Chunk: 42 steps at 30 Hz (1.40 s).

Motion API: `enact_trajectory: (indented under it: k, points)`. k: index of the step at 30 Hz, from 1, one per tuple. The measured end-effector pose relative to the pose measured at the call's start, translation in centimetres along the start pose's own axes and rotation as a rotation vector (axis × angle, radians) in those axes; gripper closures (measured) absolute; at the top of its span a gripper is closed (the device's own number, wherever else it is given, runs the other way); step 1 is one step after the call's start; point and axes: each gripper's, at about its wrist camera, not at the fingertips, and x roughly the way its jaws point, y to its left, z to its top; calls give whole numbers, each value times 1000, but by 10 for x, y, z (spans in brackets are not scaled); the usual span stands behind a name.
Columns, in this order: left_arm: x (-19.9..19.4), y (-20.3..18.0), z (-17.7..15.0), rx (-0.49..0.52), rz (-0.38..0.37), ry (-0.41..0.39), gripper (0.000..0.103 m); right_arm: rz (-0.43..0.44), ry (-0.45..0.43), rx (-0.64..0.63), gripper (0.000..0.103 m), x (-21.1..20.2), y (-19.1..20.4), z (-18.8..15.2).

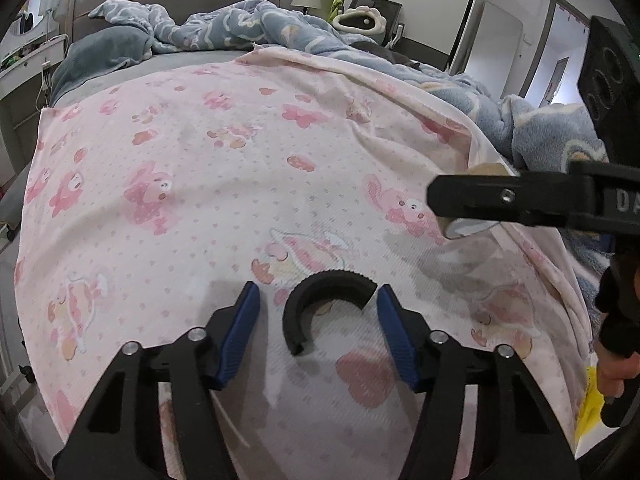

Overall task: Collect trash
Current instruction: 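Grasp the black curved plastic piece with the left tool while the right tool holds the roll, then carry the black piece and cardboard roll toward the bin with both tools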

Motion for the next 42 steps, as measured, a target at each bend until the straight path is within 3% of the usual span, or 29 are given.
enact_trajectory:
  k: [2,4,9,27,42]
  points:
    - [3,0,0,-2,10,3,47,-4,2,-4,53,-2,-3,-1]
    - [4,-2,0,3,18,0,58,-8,5,-4,53,-3,-7,-3]
    - [4,-6,1,14,28,-15,61,-20,4,-3,53,-8,-14,-6]
    - [-46,31,-7,-74,56,-38,62,-58,11,-98,53,-4,26,-17]
    - [-100,103,-44,-140,194,-15,62,-22,-16,-208,53,6,106,-35]
